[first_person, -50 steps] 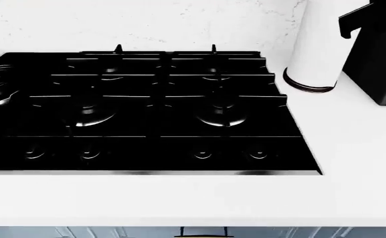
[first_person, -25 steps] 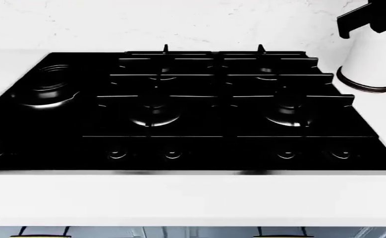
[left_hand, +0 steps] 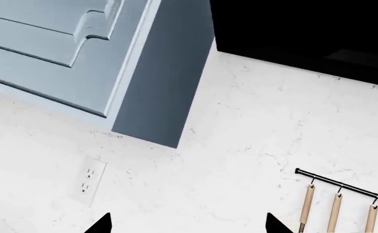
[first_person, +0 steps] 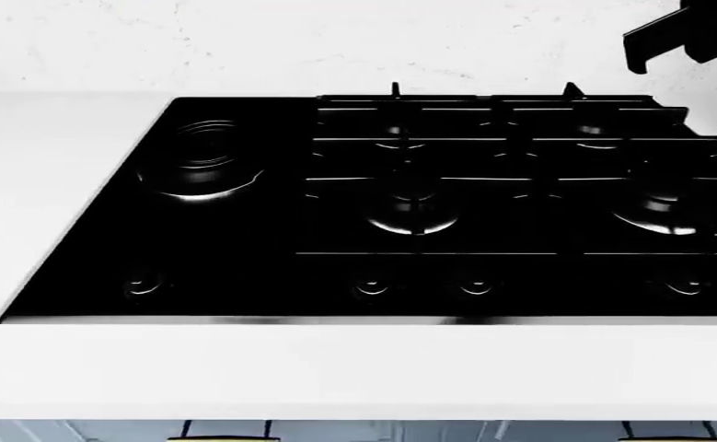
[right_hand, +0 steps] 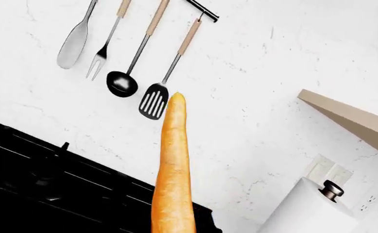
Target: Place the two vegetables and bowl onto the tray for setting up a vegetable dip station.
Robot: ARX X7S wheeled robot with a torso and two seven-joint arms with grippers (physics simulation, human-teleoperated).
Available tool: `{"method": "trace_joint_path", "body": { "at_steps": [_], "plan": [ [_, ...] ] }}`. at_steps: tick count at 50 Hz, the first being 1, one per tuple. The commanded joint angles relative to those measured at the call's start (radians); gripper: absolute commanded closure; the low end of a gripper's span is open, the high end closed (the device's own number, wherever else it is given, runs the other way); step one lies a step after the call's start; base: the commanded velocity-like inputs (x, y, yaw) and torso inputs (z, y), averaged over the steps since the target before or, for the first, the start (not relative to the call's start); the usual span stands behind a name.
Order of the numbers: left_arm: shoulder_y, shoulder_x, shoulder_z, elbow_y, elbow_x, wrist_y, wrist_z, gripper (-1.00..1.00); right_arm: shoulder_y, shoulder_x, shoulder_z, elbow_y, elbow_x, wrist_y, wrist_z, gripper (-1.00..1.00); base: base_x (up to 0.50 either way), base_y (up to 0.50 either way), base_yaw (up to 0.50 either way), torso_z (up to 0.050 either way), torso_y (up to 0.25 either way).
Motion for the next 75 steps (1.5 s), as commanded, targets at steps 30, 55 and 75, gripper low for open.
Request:
{"method": "trace_joint_path", "body": {
  "at_steps": [30,55,75],
  "plan": [
    [0.010,0.008,-0.014,-0.003,0.006,-0.010,0.003,-1.00,0.000,-0.008,-0.003,0.001,-0.022,-0.002,-0.012,1.00,0.00,0.50,0.00,0.000,0.000],
    [0.014,0.006,-0.025,0.002,0.011,-0.015,0.000,-1.00,-0.002,-0.011,-0.006,-0.004,-0.025,-0.006,-0.013,1.00,0.00,0.50,0.00,0.000,0.000],
    [0.015,0.012,-0.031,-0.004,0.010,-0.024,0.001,-1.00,-0.001,-0.011,-0.007,0.000,-0.031,-0.007,-0.019,1.00,0.00,0.50,0.00,0.000,0.001]
  ]
}}
